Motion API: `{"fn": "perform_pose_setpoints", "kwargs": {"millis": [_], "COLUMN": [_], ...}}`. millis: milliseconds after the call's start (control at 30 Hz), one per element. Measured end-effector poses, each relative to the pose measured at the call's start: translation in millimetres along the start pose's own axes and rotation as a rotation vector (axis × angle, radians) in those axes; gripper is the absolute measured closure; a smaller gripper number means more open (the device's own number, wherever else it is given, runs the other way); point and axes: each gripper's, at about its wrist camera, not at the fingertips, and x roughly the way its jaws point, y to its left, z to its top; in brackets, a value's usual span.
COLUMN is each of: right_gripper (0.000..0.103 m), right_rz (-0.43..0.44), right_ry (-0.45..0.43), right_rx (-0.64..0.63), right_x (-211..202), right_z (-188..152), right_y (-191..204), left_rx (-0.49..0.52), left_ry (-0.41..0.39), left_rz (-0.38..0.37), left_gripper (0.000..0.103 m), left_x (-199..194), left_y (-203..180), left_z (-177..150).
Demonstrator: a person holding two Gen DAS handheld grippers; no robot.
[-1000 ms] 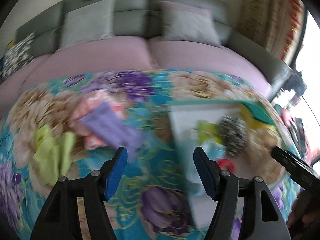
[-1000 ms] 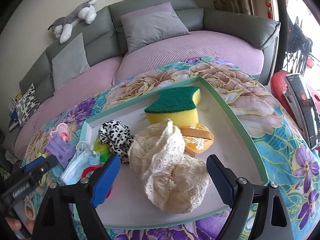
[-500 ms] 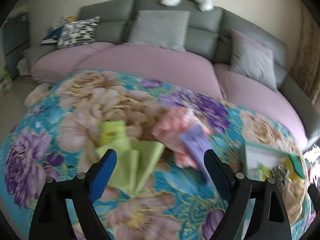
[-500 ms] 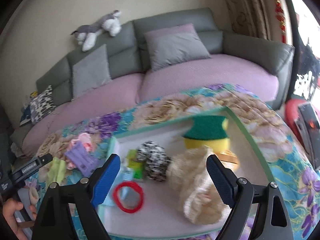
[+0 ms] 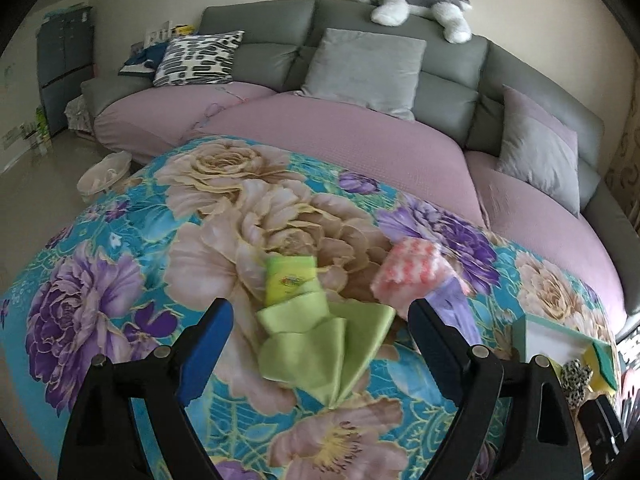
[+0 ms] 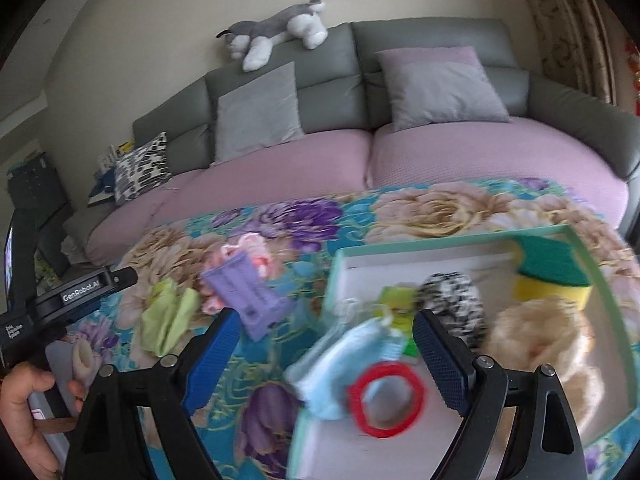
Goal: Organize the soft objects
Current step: 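Move both grippers back over the remaining items on the bedspread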
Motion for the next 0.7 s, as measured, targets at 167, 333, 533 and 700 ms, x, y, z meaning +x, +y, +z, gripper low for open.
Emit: {"fn": "perform_pose_setpoints", "kwargs": {"millis": [167, 333, 533, 700], "right_gripper": [0.013, 0.013, 0.014, 0.016], "right_rz": [0.053, 0.109, 0.103, 0.110], "right_ry": [0.019, 0.044, 0.083, 0.112], "right_rx": [-0.008, -0.029, -0.071, -0.067], "right_x": [16.1, 33.5, 55.2, 73.0], "right_z": [-1.5, -4.6, -9.4, -13.1], "right_y": [25.3, 53.2, 72.2, 83.6], "left_rx": [-0.050, -0.091, -0.120, -0.093], "left_ry": [-0.024, -0.029, -0.012, 0.037], "left_rz": [0.053, 0.078, 0.064, 0.026], "left_gripper": [0.013, 0.013, 0.013, 0.013], "left_x": [-3.2, -3.1, 1.2, 13.6], "left_y": [26.9, 50.5, 68.8, 72.2], "left_z": [7.8, 12.1, 13.1, 11.3]}}
